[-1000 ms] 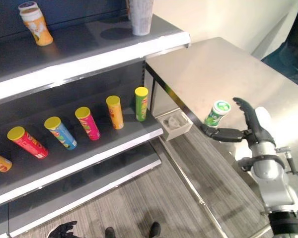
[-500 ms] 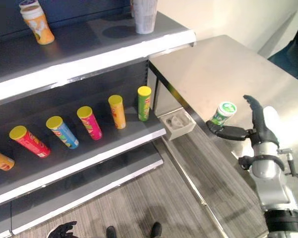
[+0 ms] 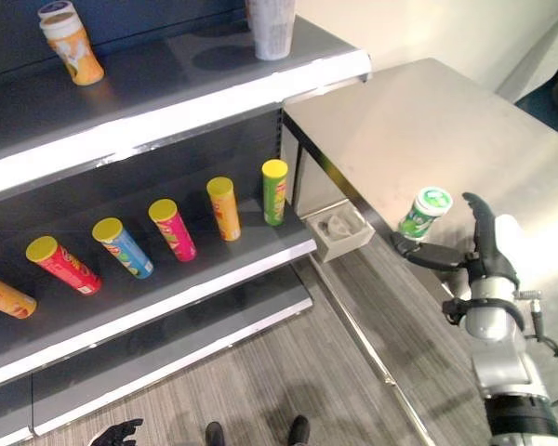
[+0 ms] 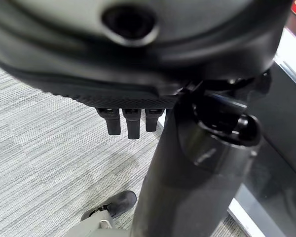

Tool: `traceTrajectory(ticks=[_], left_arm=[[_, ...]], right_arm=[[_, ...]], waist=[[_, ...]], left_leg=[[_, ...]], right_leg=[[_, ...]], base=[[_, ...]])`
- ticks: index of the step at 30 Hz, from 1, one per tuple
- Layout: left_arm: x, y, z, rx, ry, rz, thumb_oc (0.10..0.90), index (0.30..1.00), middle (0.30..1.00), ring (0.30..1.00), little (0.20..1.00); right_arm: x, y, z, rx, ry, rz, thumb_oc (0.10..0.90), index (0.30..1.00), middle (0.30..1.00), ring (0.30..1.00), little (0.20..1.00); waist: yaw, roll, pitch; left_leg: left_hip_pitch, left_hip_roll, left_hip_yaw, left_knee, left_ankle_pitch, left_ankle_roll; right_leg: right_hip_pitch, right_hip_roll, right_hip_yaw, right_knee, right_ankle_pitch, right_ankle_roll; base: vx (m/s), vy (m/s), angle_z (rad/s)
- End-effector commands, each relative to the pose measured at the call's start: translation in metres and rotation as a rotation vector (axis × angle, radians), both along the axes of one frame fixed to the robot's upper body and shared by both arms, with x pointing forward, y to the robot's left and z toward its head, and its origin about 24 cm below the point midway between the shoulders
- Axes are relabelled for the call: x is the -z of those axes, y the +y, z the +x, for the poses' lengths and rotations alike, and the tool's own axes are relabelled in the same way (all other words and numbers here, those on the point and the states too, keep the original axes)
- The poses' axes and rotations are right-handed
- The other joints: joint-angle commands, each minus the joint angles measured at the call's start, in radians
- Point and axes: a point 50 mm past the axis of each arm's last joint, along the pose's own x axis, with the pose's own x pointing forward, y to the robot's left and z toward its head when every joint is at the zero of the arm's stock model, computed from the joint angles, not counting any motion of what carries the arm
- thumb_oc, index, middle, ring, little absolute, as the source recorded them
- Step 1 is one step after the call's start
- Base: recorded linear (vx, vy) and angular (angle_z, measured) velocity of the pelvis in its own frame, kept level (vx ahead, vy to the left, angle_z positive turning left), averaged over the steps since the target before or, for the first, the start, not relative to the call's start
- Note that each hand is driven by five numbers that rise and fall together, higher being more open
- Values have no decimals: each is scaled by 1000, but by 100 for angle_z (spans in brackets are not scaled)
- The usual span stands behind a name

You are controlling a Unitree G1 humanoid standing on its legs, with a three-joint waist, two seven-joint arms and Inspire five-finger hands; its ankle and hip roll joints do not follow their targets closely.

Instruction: Put the goods on the table back onto the shelves and tidy them up.

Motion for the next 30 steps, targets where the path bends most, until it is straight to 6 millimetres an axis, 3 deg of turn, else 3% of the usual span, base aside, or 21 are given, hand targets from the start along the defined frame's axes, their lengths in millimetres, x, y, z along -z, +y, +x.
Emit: traceTrajectory(ticks=[1, 23, 24, 25, 26, 30], left_arm=[[-11, 28, 5, 55, -24, 119, 800, 900, 900, 900, 900], [-11, 28, 3, 61, -20, 133, 800, 900, 900, 900, 900], [-11, 29, 2, 60, -17, 134, 800, 900, 900, 900, 900], [-11, 29, 2, 59, -17, 135, 800, 900, 900, 900, 900], [-11, 29, 2, 57, -20, 136, 800, 900, 900, 900, 900], [-11, 29, 2, 55, -18, 137, 800, 900, 900, 900, 900]], right_arm=[[-60, 0, 17, 29, -268, -70, 800, 900, 900, 900, 900], [-77, 8, 26, 29, -347, -99, 800, 900, 900, 900, 900], [-77, 8, 26, 27, -346, -98, 588, 582, 582, 582, 582], [-77, 9, 27, 27, -345, -96, 510, 465, 465, 465, 465], [-77, 9, 28, 26, -343, -94, 400, 300, 300, 300, 300], [-77, 8, 27, 27, -341, -97, 400, 300, 300, 300, 300]], waist=[[19, -67, -40], [32, -66, -41], [33, -67, -42], [34, -67, -43], [35, -69, -42], [36, -70, -41]], left_leg=[[-46, 70, -1, 5, -3, -55], [-35, 72, -13, 4, -11, -55], [-35, 72, -14, 4, -11, -55], [-34, 71, -14, 4, -12, -55], [-34, 71, -13, 4, -12, -55], [-32, 70, -16, 5, -13, -55]], right_leg=[[26, -159, -31, 27, -25, 135], [37, -154, -36, 26, -34, 133], [38, -154, -37, 26, -34, 133], [38, -154, -37, 26, -35, 132], [39, -153, -38, 27, -35, 132], [42, -153, -38, 30, -37, 131]], base=[[0, 0, 0], [3, -1, 0], [0, 0, 0], [0, 0, 0], [0, 0, 0], [0, 0, 0]])
